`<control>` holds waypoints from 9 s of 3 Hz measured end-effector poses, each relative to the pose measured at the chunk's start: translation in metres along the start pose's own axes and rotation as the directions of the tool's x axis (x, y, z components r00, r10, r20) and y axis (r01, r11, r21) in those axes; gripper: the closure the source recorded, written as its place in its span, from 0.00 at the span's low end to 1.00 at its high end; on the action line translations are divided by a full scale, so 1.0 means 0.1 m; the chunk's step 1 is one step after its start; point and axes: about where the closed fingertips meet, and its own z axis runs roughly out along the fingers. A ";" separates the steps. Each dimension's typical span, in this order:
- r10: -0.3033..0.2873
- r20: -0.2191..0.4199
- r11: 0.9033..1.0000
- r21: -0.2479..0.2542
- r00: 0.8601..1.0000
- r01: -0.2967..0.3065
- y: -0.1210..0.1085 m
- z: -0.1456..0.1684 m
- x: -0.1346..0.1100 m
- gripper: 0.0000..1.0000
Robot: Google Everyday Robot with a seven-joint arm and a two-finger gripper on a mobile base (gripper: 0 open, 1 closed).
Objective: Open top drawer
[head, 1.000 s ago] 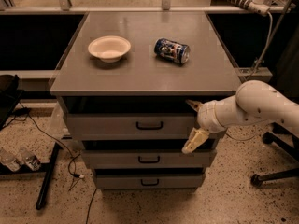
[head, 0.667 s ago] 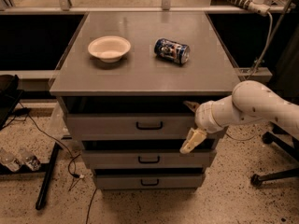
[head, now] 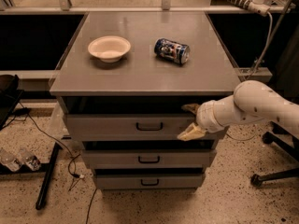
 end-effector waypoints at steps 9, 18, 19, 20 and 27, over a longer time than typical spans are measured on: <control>0.043 0.084 0.993 -0.110 0.996 -0.034 0.80 -0.46 0.05 0.38; 0.047 0.090 0.993 -0.116 0.995 -0.036 0.91 -0.71 -0.04 0.00; 0.068 0.044 0.992 -0.110 0.997 -0.062 0.69 -0.37 0.21 0.00; 0.068 0.045 0.992 -0.112 0.997 -0.063 0.69 -0.35 0.22 0.00; 0.056 0.087 0.990 -0.131 0.995 -0.044 1.00 -0.68 0.03 0.40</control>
Offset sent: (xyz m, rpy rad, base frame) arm -0.1121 -0.0105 0.0484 0.0293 0.0591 0.0941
